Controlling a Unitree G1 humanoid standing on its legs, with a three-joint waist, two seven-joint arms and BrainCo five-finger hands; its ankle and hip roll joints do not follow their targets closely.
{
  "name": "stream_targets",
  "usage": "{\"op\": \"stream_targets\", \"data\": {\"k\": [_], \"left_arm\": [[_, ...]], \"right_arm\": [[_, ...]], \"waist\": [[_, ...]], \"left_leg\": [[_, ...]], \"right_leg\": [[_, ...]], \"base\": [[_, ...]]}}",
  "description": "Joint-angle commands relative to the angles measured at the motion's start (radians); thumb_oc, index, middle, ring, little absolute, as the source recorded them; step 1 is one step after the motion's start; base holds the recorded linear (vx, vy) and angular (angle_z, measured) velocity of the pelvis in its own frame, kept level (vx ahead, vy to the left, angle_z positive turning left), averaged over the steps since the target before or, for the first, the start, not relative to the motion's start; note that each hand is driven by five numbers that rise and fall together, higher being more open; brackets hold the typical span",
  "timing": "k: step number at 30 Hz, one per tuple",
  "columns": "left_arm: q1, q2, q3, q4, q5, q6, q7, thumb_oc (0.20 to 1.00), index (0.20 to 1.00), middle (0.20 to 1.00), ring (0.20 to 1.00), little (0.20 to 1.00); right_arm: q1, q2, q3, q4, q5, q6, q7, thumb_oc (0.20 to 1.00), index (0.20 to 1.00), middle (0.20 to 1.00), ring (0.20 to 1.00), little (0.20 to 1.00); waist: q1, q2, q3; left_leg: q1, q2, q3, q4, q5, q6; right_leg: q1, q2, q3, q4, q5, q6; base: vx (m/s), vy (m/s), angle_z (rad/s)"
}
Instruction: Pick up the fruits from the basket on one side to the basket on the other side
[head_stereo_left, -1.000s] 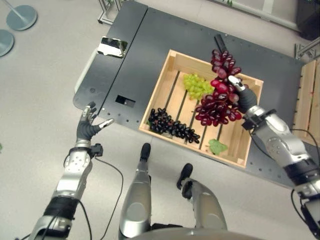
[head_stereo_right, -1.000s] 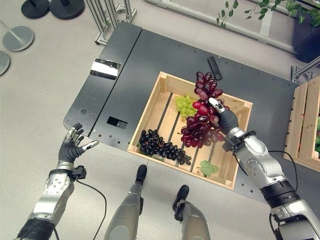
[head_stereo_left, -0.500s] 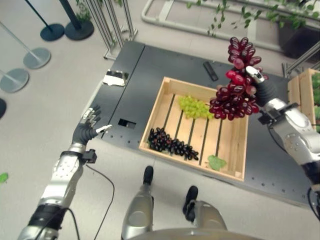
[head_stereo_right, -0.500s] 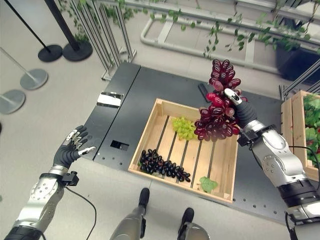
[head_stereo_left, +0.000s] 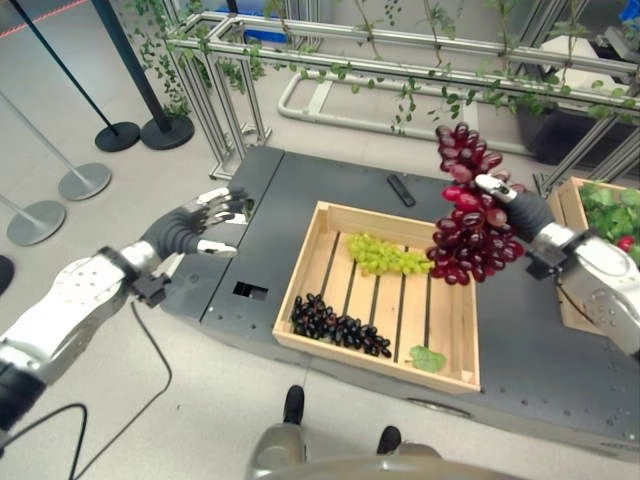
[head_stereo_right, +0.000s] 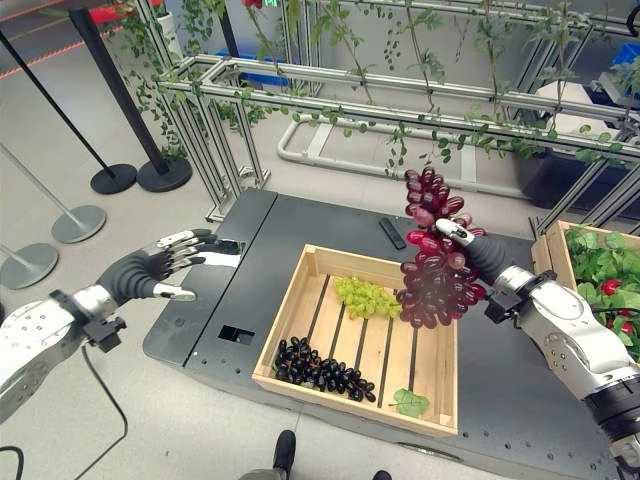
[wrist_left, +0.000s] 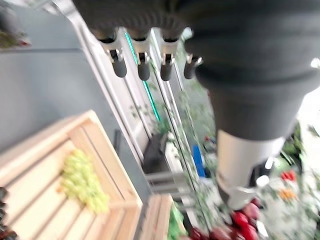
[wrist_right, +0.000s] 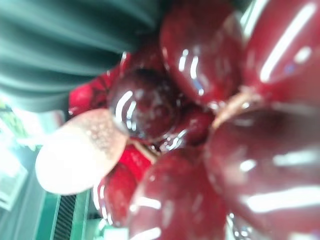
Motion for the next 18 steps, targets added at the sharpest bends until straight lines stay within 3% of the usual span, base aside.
{"op": "stream_targets", "data": {"k": [1, 11, 18], "left_arm": [[-0.125, 0.053, -0.077, -0.009, -0.034, -0.03, 0.001, 1.0, 1.0, 1.0, 1.0, 1.0], [-0.359, 0.051, -0.316, -0.029, -0.025, -0.021, -0.002, 1.0, 1.0, 1.0, 1.0, 1.0], [-0.527, 0.049, -0.526, -0.071, -0.151, 0.028, -0.051, 1.0, 1.0, 1.0, 1.0, 1.0]], "right_arm": [[-0.083, -0.045, 0.04, -0.082, 0.002, -0.065, 0.003, 0.2, 0.2, 0.2, 0.2, 0.2], [-0.155, -0.034, 0.093, -0.085, -0.008, -0.081, -0.017, 0.2, 0.2, 0.2, 0.2, 0.2], [-0.274, -0.025, 0.208, -0.095, -0.027, -0.086, -0.021, 0.2, 0.2, 0.2, 0.2, 0.2]], "waist": [[-0.008, -0.054, -0.087], [-0.013, -0.062, -0.115], [-0.019, -0.062, -0.137]], "left_leg": [[0.021, 0.034, 0.032, 0.035, -0.065, -0.019], [0.037, 0.036, 0.037, 0.036, -0.073, -0.019], [0.05, 0.036, 0.049, 0.03, -0.077, -0.018]], "right_leg": [[-0.022, -0.092, 0.02, -0.061, 0.136, 0.11], [-0.003, -0.09, 0.021, -0.07, 0.134, 0.112], [0.004, -0.09, 0.032, -0.086, 0.147, 0.117]], "base": [[0.0, 0.0, 0.0], [0.0, 0.0, 0.0], [0.0, 0.002, -0.02]]}}
